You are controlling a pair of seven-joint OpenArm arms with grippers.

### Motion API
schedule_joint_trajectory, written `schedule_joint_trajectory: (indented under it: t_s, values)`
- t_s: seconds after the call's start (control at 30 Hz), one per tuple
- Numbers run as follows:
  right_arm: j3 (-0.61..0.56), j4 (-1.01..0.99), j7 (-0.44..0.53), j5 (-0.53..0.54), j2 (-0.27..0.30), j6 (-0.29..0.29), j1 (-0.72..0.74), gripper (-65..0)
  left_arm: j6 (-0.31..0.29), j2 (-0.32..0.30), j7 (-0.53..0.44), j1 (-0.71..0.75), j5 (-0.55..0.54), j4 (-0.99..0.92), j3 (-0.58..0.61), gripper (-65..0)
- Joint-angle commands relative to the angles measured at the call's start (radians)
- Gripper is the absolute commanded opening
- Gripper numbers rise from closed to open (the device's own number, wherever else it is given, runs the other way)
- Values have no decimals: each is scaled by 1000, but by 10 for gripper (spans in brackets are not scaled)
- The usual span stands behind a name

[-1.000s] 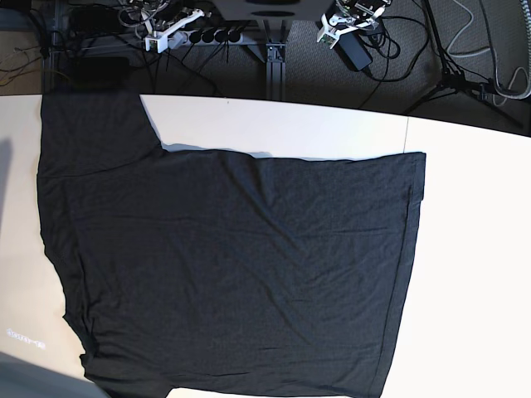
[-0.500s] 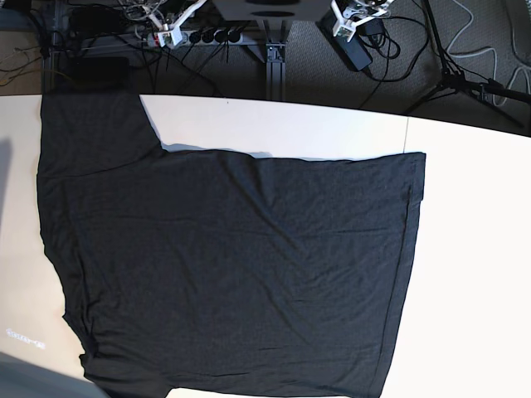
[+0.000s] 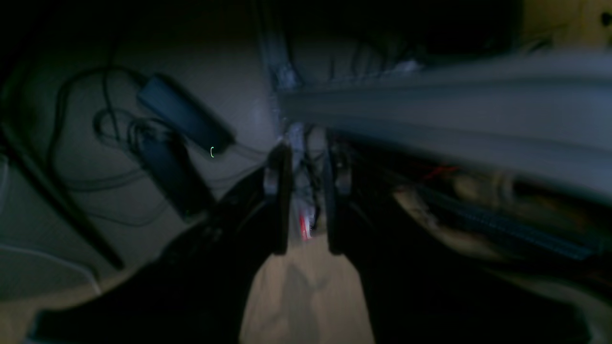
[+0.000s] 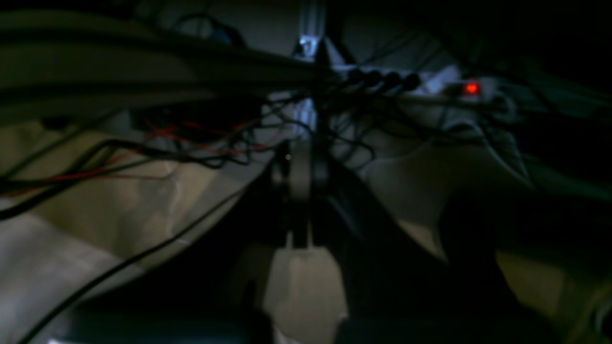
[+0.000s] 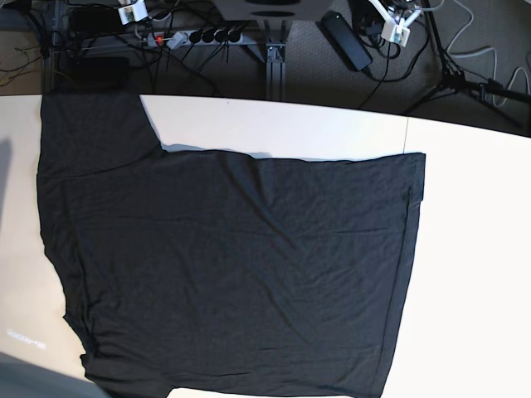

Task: Fold the T-shirt properly
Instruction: 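Move both grippers from rest toward the shirt's corners nearest the arms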

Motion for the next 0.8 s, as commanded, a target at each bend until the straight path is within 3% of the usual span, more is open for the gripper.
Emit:
schedule_joint_trajectory:
  t_s: [0.0, 0.13, 0.23, 0.37, 0.57, 0.77]
  values:
    - [21, 64, -19, 40, 16, -36, -40, -650, -14, -17, -4, 40, -19, 62, -21, -496]
    - [137, 285, -167, 195, 35, -36, -111, -650, -22, -50, 27, 114, -49, 270, -93, -493]
    - [274, 407, -276, 330, 35, -36, -124, -637, -22, -69, 92, 150, -116, 407, -147, -423]
    - [469, 496, -343, 478, 43, -35, -121, -497, -22, -98, 197, 161, -254, 539, -214, -320]
    - [668, 497, -343, 476, 109, -36, -76, -333, -22, -161, 232, 161, -315, 629, -290, -319]
    - [692, 339, -391, 467, 214, -36, 74, -291, -22, -209, 235, 149, -344, 634, -304, -319]
